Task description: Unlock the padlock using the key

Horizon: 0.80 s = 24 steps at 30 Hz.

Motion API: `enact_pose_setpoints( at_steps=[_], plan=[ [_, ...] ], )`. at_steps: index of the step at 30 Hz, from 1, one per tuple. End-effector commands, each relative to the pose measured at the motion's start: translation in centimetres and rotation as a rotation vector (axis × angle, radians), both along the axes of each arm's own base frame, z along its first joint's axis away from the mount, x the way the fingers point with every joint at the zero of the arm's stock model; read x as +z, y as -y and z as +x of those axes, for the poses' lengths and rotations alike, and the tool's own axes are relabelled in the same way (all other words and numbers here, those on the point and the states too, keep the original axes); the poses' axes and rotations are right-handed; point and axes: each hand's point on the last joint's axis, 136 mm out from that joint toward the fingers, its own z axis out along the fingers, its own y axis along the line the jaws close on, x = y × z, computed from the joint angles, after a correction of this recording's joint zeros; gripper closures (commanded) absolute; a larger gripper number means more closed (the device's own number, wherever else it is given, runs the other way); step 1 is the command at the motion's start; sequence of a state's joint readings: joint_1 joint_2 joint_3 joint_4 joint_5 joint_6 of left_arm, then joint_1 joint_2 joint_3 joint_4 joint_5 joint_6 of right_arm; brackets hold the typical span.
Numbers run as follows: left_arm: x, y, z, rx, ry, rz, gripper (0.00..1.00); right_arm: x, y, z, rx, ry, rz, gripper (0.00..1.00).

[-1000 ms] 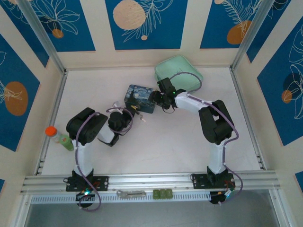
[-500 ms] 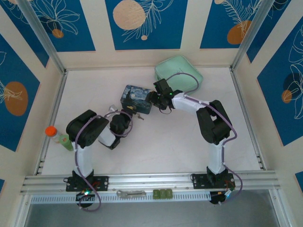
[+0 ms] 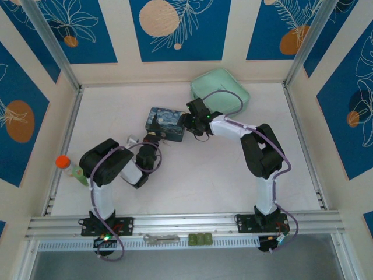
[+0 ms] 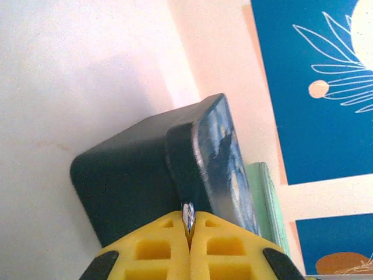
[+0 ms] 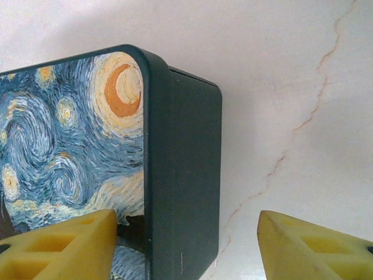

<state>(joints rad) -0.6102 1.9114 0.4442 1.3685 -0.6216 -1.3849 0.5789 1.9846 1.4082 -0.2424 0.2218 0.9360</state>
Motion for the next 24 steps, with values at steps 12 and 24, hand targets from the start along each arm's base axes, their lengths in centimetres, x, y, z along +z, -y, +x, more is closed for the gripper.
enact_pose_setpoints(
  at_steps=[12,24],
  plan=[
    [3.8,0.9,-1.5,-0.270,0.097,0.149,1.00,2.6,1.0,-0.9,0.081,0.068,-0.020,0.31],
    [3.9,6.4,-6.6,-0.731,-0.037,0.204,1.00,5.6,4.1,-6.5,0.251,0.131,-0.107,0.01]
  ],
)
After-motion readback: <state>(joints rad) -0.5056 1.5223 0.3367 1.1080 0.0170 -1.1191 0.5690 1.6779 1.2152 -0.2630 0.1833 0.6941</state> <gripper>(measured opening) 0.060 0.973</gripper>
